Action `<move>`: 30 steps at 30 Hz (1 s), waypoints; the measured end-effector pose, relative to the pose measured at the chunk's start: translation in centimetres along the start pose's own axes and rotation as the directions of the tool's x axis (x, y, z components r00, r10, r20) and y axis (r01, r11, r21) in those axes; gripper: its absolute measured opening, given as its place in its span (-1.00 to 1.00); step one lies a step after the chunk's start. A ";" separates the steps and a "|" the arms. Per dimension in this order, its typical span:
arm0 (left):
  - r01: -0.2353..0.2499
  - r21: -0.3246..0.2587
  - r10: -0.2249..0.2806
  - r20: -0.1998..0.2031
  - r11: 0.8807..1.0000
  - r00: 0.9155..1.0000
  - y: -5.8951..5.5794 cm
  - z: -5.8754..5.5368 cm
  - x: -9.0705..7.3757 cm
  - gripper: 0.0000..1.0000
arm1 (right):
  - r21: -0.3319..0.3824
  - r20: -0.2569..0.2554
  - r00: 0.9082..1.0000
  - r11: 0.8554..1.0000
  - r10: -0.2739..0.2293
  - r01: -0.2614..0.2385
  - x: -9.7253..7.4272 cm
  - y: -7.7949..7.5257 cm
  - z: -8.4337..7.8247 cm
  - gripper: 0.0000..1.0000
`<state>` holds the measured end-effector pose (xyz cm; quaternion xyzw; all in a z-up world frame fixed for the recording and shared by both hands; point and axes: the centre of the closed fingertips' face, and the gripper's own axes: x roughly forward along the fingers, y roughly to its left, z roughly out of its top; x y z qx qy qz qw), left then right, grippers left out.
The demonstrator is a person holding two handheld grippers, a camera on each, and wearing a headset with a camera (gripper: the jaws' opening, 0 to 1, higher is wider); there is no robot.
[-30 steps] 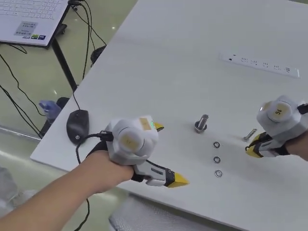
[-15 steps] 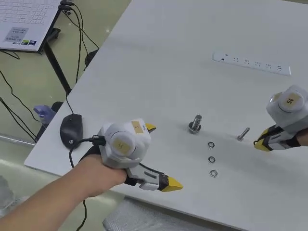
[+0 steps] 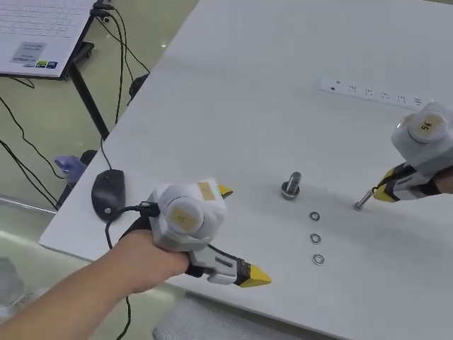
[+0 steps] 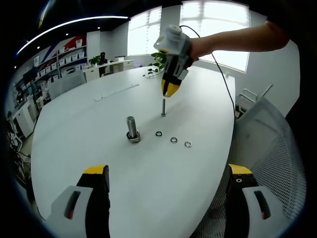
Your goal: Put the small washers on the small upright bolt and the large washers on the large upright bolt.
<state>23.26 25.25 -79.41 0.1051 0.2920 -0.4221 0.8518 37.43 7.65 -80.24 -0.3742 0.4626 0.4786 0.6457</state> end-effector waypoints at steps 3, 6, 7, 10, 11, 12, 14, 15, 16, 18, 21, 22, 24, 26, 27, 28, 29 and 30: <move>-0.006 0.006 0.006 -0.003 1.000 1.000 0.2 0.0 -0.1 0.91 | -0.003 -0.007 1.000 1.000 0.003 -0.003 0.5 -0.1 0.1 -0.75; -0.013 0.006 0.013 -0.011 1.000 1.000 0.4 -0.2 -0.2 0.87 | -0.007 -0.016 1.000 1.000 0.004 -0.004 0.8 -0.1 0.1 -0.75; -0.014 0.007 0.014 -0.011 1.000 1.000 0.4 -0.2 -0.2 0.87 | -0.005 -0.018 1.000 1.000 0.004 -0.004 0.8 -0.1 0.1 -0.75; -0.013 -0.001 0.013 -0.006 1.000 1.000 0.5 -0.2 -0.3 0.84 | -0.004 -0.030 1.000 1.000 0.009 -0.009 1.0 0.0 -0.1 -0.75; -0.012 -0.002 0.012 -0.006 1.000 1.000 0.5 -0.1 -0.3 0.84 | -0.005 -0.032 0.999 1.000 0.009 -0.009 1.0 -0.1 -0.1 -0.75; -0.012 -0.002 0.012 -0.006 1.000 1.000 0.5 -0.1 -0.3 0.84 | -0.005 -0.033 0.999 1.000 0.010 -0.010 1.1 -0.1 -0.2 -0.75; -0.010 -0.003 0.010 -0.005 1.000 1.000 0.4 -0.2 -0.3 0.83 | -0.004 -0.036 0.999 1.000 0.011 -0.011 1.1 -0.1 -0.2 -0.75; -0.010 -0.005 0.010 -0.004 1.000 1.000 0.5 -0.2 -0.2 0.83 | -0.002 -0.036 0.999 1.000 0.012 -0.012 1.2 -0.1 -0.3 -0.75; -0.010 -0.007 0.010 -0.002 1.000 1.000 0.5 -0.1 -0.2 0.83 | -0.001 -0.038 0.999 1.000 0.015 -0.015 1.2 0.0 -0.3 -0.75; -0.010 -0.011 0.010 -0.002 1.000 1.000 0.5 -0.1 -0.2 0.82 | -0.005 -0.041 0.999 1.000 0.015 -0.016 1.3 0.0 -0.3 -0.75; -0.008 -0.011 0.008 -0.002 1.000 1.000 0.4 -0.2 -0.1 0.82 | -0.007 -0.044 0.999 1.000 0.019 -0.019 1.5 0.0 -0.3 -0.75; -0.007 -0.011 0.007 -0.003 1.000 1.000 0.4 -0.2 -0.1 0.82 | -0.007 -0.046 0.999 1.000 0.020 -0.020 1.6 0.0 -0.4 -0.75; -0.007 -0.013 0.007 -0.003 1.000 1.000 0.3 -0.2 0.0 0.82 | -0.008 -0.047 0.999 1.000 0.022 -0.023 1.7 0.0 -0.3 -0.75; -0.006 -0.016 0.006 -0.003 1.000 1.000 0.3 -0.2 0.0 0.82 | -0.013 -0.052 0.998 1.000 0.023 -0.024 1.9 0.0 -0.4 -0.75; -0.006 -0.017 0.006 -0.003 1.000 1.000 0.2 -0.2 0.0 0.81 | -0.016 -0.055 0.998 1.000 0.022 -0.023 2.0 -0.1 -0.4 -0.75; -0.005 -0.016 0.005 -0.004 1.000 1.000 0.2 -0.2 0.0 0.81 | -0.016 -0.057 0.998 1.000 0.023 -0.024 2.1 -0.1 -0.4 -0.75; -0.005 -0.016 0.005 -0.004 1.000 1.000 0.2 -0.2 0.0 0.81 | -0.017 -0.059 0.998 1.000 0.025 -0.026 2.2 0.0 -0.4 -0.75; -0.005 -0.017 0.005 -0.004 1.000 1.000 0.2 -0.2 0.0 0.81 | -0.017 -0.060 0.998 0.999 0.026 -0.027 2.2 0.0 -0.4 -0.75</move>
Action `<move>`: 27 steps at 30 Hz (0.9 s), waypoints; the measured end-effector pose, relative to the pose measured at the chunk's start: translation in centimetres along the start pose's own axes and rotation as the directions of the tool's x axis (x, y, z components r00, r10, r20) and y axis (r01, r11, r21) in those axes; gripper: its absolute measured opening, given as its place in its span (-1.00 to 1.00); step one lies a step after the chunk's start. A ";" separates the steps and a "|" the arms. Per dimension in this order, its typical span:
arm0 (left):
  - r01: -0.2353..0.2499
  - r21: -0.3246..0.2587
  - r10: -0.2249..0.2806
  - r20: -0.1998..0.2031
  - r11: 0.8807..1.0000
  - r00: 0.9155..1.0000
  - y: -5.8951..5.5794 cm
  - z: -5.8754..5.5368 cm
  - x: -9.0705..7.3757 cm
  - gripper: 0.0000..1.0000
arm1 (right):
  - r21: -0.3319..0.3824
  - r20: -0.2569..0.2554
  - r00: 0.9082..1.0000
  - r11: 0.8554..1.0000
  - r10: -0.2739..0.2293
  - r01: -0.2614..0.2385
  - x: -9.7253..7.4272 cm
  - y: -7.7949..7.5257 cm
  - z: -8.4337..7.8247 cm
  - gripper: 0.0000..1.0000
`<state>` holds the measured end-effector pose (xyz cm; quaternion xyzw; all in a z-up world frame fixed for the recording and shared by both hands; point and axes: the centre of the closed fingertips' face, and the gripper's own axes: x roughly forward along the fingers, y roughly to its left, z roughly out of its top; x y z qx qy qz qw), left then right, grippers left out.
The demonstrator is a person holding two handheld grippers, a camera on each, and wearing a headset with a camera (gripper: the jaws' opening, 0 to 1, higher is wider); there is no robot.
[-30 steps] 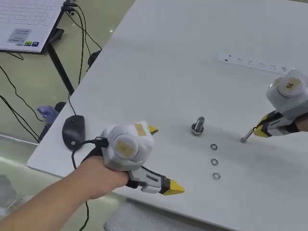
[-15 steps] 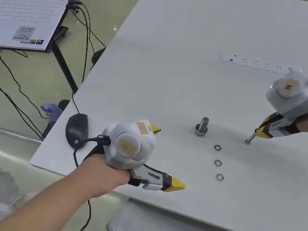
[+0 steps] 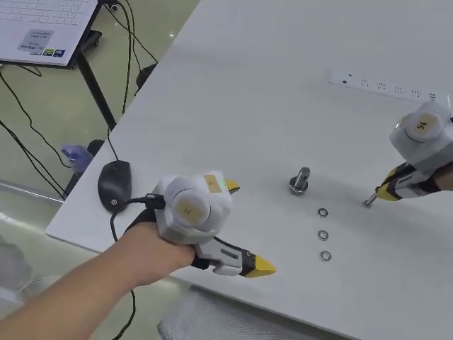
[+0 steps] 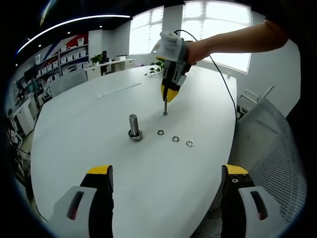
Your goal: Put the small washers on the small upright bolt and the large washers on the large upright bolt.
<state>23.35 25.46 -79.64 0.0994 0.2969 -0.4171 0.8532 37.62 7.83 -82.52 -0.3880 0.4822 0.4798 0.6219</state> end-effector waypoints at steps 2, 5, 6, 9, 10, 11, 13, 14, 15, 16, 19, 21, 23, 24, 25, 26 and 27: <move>0.000 -0.003 0.000 0.000 1.000 1.000 0.0 0.0 0.0 0.80 | -0.007 -0.006 1.000 1.000 0.002 -0.002 0.3 0.0 -0.1 -0.75; 0.004 -0.004 -0.004 -0.004 1.000 1.000 0.0 -0.1 0.0 0.79 | -0.014 -0.014 1.000 1.000 0.007 -0.007 0.8 0.1 -0.3 -0.75; 0.003 -0.004 -0.003 -0.005 1.000 1.000 0.0 -0.1 0.1 0.79 | -0.015 -0.018 1.000 1.000 0.008 -0.008 1.0 0.1 -0.3 -0.75; -0.001 -0.006 0.001 -0.005 1.000 1.000 0.2 -0.1 0.1 0.80 | -0.017 -0.023 1.000 1.000 0.010 -0.010 1.5 0.1 -0.5 -0.75; -0.001 -0.009 0.001 -0.002 1.000 1.000 0.2 -0.1 0.1 0.79 | -0.016 -0.024 1.000 1.000 0.013 -0.013 1.6 0.1 -0.6 -0.75; 0.000 -0.012 0.000 0.001 1.000 1.000 0.2 0.0 0.1 0.79 | -0.016 -0.026 1.000 1.000 0.014 -0.014 1.7 0.1 -0.6 -0.75; 0.003 -0.006 -0.003 -0.008 1.000 1.000 0.3 -0.2 0.2 0.79 | -0.019 -0.035 0.999 1.000 0.017 -0.017 2.0 0.2 -0.8 -0.75; 0.002 -0.002 -0.002 -0.012 1.000 1.000 0.3 -0.2 0.2 0.79 | -0.019 -0.039 0.999 1.000 0.017 -0.017 2.2 0.1 -0.8 -0.75; 0.002 -0.003 -0.002 -0.010 1.000 1.000 0.4 -0.2 0.2 0.79 | -0.020 -0.041 0.999 1.000 0.018 -0.019 2.3 0.1 -0.9 -0.75; 0.001 -0.007 -0.001 -0.008 1.000 1.000 0.4 -0.1 0.2 0.79 | -0.020 -0.042 0.999 1.000 0.019 -0.020 2.4 0.1 -0.9 -0.75; -0.001 -0.014 0.001 -0.001 1.000 1.000 0.5 0.0 0.2 0.79 | -0.019 -0.044 0.999 0.999 0.031 -0.031 2.8 0.3 -0.9 -0.75; 0.003 -0.014 -0.003 -0.003 1.000 1.000 0.4 -0.1 0.2 0.79 | -0.029 -0.052 0.998 0.999 0.031 -0.032 3.3 0.3 -1.1 -0.75; -0.001 -0.013 0.001 -0.009 1.000 1.000 0.5 -0.2 0.2 0.79 | -0.031 -0.053 0.998 0.999 0.033 -0.035 3.6 0.2 -1.1 -0.75; 0.000 -0.016 0.000 -0.010 1.000 1.000 0.5 -0.3 0.2 0.79 | -0.032 -0.054 0.998 0.999 0.034 -0.036 3.7 0.2 -1.1 -0.75; 0.001 -0.017 -0.001 -0.010 1.000 1.000 0.5 -0.3 0.2 0.79 | -0.037 -0.059 0.998 0.999 0.032 -0.035 3.8 0.2 -1.2 -0.75; 0.001 -0.017 -0.002 -0.011 1.000 1.000 0.5 -0.3 0.2 0.78 | -0.043 -0.058 0.998 0.998 0.032 -0.034 3.8 0.2 -1.1 -0.75; 0.002 -0.016 -0.002 -0.012 1.000 1.000 0.6 -0.3 0.1 0.78 | -0.044 -0.059 0.998 0.998 0.031 -0.034 3.9 0.2 -1.1 -0.75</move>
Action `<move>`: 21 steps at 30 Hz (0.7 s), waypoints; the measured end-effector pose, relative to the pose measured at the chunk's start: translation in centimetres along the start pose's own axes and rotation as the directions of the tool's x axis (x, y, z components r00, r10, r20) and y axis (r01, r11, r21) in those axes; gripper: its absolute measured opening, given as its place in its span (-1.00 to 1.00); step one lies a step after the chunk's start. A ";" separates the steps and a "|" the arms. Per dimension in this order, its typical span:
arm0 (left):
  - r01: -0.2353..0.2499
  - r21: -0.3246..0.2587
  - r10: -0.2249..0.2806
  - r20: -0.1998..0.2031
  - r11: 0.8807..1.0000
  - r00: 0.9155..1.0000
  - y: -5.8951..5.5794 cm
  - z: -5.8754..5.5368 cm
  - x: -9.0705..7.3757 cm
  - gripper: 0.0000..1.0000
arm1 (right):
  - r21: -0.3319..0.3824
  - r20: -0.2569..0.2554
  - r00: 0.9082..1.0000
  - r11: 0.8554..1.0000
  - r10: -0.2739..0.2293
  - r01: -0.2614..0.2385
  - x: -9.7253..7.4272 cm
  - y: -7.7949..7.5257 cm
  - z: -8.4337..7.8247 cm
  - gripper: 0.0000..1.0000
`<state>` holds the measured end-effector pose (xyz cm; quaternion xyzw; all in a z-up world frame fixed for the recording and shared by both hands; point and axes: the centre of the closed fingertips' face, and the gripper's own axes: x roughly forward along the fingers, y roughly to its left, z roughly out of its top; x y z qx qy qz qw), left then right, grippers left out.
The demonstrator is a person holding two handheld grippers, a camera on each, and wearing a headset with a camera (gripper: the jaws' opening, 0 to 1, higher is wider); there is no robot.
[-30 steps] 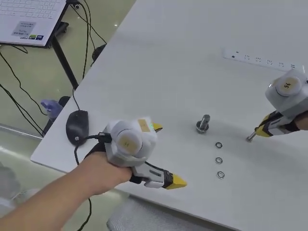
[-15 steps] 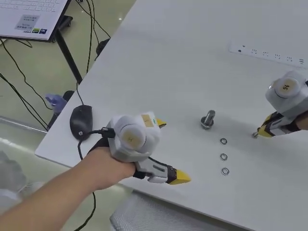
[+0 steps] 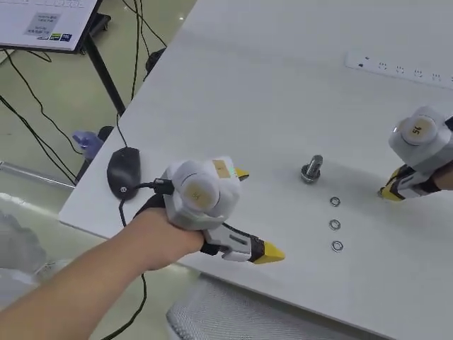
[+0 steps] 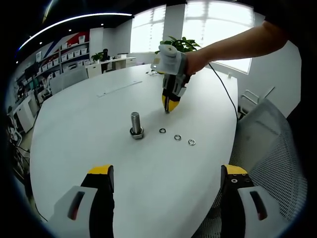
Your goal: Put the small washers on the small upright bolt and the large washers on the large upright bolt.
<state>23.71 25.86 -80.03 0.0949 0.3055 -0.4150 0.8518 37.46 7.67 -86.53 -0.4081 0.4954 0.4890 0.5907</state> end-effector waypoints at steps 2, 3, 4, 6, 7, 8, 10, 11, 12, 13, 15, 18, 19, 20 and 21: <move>0.000 -0.002 0.000 0.000 1.000 1.000 0.1 -0.1 -0.1 0.77 | -0.015 -0.007 1.000 1.000 0.001 -0.002 0.2 0.1 0.0 -0.75; 0.000 -0.004 0.000 0.000 1.000 1.000 0.1 -0.1 -0.1 0.77 | -0.024 -0.013 1.000 1.000 0.002 -0.003 0.3 0.2 0.0 -0.75; 0.000 -0.005 0.000 0.000 1.000 1.000 0.1 -0.1 -0.1 0.76 | -0.035 -0.016 1.000 0.999 -0.001 0.001 0.3 0.2 0.0 -0.75; 0.004 -0.003 -0.004 -0.001 1.000 1.000 0.0 -0.2 0.0 0.75 | -0.029 -0.017 1.000 1.000 -0.002 0.001 0.3 0.2 0.1 -0.75; 0.006 -0.003 -0.006 -0.002 1.000 1.000 0.0 -0.2 0.0 0.74 | -0.030 -0.017 1.000 1.000 -0.002 0.001 0.3 0.2 0.1 -0.75; 0.008 -0.003 -0.008 -0.004 1.000 1.000 0.0 -0.2 0.0 0.74 | -0.031 -0.017 1.000 1.000 -0.002 0.002 0.3 0.2 0.1 -0.74; 0.011 -0.007 -0.011 -0.007 1.000 1.000 -0.1 -0.3 0.0 0.73 | -0.032 -0.017 1.000 0.999 -0.003 0.002 0.3 0.2 0.1 -0.74; 0.013 -0.004 -0.013 -0.006 1.000 1.000 -0.2 -0.3 0.1 0.73 | -0.032 -0.017 1.000 0.999 -0.004 0.004 0.4 0.2 0.1 -0.74; 0.014 -0.003 -0.014 -0.006 1.000 1.000 -0.3 -0.3 0.1 0.73 | -0.035 -0.017 1.000 0.999 -0.005 0.005 0.3 0.2 0.1 -0.74; 0.016 -0.003 -0.016 -0.007 1.000 1.000 -0.3 -0.3 0.1 0.73 | -0.034 -0.017 1.000 0.999 -0.007 0.006 0.3 0.2 0.2 -0.74; 0.016 -0.002 -0.016 -0.008 1.000 1.000 -0.3 -0.3 0.1 0.73 | -0.033 -0.015 1.000 0.999 -0.008 0.008 0.3 0.3 0.2 -0.74; 0.016 -0.004 -0.016 -0.007 1.000 1.000 -0.3 -0.3 0.1 0.72 | -0.037 -0.015 1.000 0.999 -0.008 0.007 0.3 0.3 0.2 -0.74; 0.016 -0.003 -0.016 -0.008 1.000 1.000 -0.4 -0.3 0.0 0.72 | -0.038 -0.015 1.000 0.999 -0.007 0.007 0.3 0.3 0.2 -0.74; 0.015 -0.002 -0.015 -0.009 1.000 1.000 -0.4 -0.3 0.0 0.72 | -0.037 -0.016 1.000 0.999 -0.007 0.006 0.3 0.3 0.2 -0.74; 0.015 -0.002 -0.015 -0.010 1.000 1.000 -0.3 -0.4 0.0 0.72 | -0.038 -0.016 1.000 0.999 -0.008 0.007 0.3 0.3 0.3 -0.73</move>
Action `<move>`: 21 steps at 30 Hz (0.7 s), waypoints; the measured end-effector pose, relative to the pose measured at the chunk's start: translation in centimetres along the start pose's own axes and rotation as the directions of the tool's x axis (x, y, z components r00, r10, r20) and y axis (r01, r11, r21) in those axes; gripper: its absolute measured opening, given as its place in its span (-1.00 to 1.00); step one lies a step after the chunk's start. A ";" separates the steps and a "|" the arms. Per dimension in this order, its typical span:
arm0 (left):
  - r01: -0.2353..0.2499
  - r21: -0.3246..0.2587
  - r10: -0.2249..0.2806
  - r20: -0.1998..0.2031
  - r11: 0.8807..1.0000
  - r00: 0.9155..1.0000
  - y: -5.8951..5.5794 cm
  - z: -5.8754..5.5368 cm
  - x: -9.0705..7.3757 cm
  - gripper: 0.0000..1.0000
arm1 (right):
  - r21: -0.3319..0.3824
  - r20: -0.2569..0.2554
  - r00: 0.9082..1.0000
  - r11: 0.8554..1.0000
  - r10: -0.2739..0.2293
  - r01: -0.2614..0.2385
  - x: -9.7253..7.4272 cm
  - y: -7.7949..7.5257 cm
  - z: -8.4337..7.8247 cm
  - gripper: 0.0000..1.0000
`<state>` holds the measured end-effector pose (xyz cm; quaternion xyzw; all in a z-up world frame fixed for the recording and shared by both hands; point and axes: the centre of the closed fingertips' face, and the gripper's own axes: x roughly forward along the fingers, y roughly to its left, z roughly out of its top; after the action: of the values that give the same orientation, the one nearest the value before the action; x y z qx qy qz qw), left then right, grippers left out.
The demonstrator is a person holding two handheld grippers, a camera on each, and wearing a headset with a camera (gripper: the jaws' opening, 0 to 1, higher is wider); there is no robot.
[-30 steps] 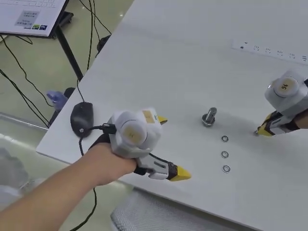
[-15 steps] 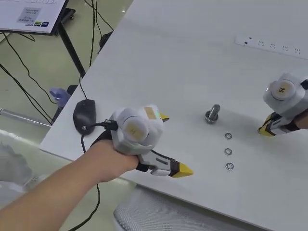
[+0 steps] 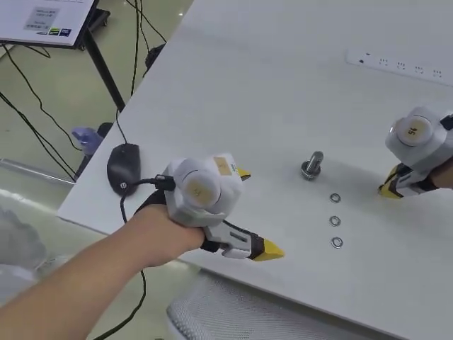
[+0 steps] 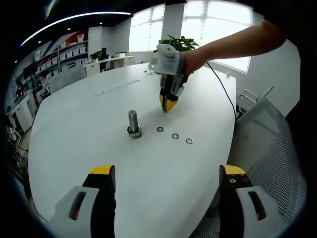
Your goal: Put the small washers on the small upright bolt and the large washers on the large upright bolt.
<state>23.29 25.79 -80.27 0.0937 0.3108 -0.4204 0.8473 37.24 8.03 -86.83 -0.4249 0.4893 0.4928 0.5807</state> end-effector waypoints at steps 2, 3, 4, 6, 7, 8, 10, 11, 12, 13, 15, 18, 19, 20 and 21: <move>-0.001 -0.001 0.001 0.003 1.000 1.000 0.0 0.0 0.0 0.72 | 0.001 0.002 1.000 1.000 -0.003 0.003 0.0 -0.1 0.0 -0.73; -0.003 -0.002 0.003 0.002 1.000 1.000 0.0 0.0 -0.1 0.72 | 0.004 0.004 1.000 1.000 -0.002 0.002 0.0 0.0 0.1 -0.72; -0.006 -0.003 0.006 0.001 1.000 1.000 0.1 0.0 -0.1 0.72 | 0.001 0.004 1.000 1.000 -0.002 0.002 0.0 0.0 0.1 -0.70; -0.008 -0.007 0.008 0.008 1.000 1.000 0.1 0.1 -0.1 0.72 | 0.000 0.012 1.000 1.000 -0.004 0.004 -0.1 -0.1 0.3 -0.61; -0.008 -0.008 0.008 0.010 1.000 1.000 0.1 0.1 -0.2 0.72 | 0.000 0.014 1.000 1.000 -0.002 0.002 -0.1 -0.1 0.3 -0.57; -0.008 -0.007 0.008 0.009 1.000 1.000 0.1 0.1 -0.2 0.72 | 0.000 0.014 1.000 1.000 0.000 0.000 -0.2 -0.1 0.3 -0.55; -0.008 -0.004 0.008 0.008 1.000 1.000 0.0 0.1 -0.2 0.72 | -0.004 0.014 1.000 1.000 -0.002 0.002 -0.3 -0.1 0.3 -0.54; -0.007 -0.004 0.007 0.009 1.000 1.000 0.0 0.1 -0.2 0.72 | -0.004 0.015 1.000 1.000 -0.002 0.002 -0.4 -0.2 0.3 -0.52; -0.006 -0.003 0.006 0.009 1.000 1.000 0.0 0.1 -0.3 0.72 | -0.001 0.016 1.000 1.000 -0.001 0.001 -0.5 -0.2 0.4 -0.52; -0.006 -0.001 0.006 0.009 1.000 1.000 0.0 0.1 -0.3 0.72 | -0.001 0.018 1.000 1.000 0.001 -0.001 -0.7 -0.2 0.4 -0.51; -0.005 0.003 0.005 0.006 1.000 1.000 0.0 0.2 -0.4 0.71 | -0.008 0.020 1.000 1.000 -0.001 0.001 -0.9 -0.2 0.5 -0.50; -0.002 0.012 0.002 0.009 1.000 1.000 -0.2 0.5 -0.7 0.71 | -0.018 0.023 1.000 1.000 0.000 0.000 -1.3 -0.1 0.8 -0.48; -0.002 0.015 0.002 0.008 1.000 1.000 -0.1 0.5 -0.8 0.71 | -0.022 0.026 1.000 1.000 -0.003 0.004 -1.5 -0.1 1.0 -0.48; -0.002 0.018 0.001 0.006 1.000 1.000 -0.1 0.5 -0.8 0.71 | -0.026 0.029 1.000 1.000 -0.007 0.008 -1.8 -0.1 1.2 -0.48; -0.001 0.022 0.000 0.005 1.000 1.000 -0.1 0.5 -0.8 0.71 | -0.027 0.029 1.000 1.000 -0.008 0.009 -2.0 -0.1 1.3 -0.48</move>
<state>23.05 26.09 -79.39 0.1020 0.3041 -0.4238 0.8471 37.49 9.01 -84.66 -0.4275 0.4724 0.5029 0.5841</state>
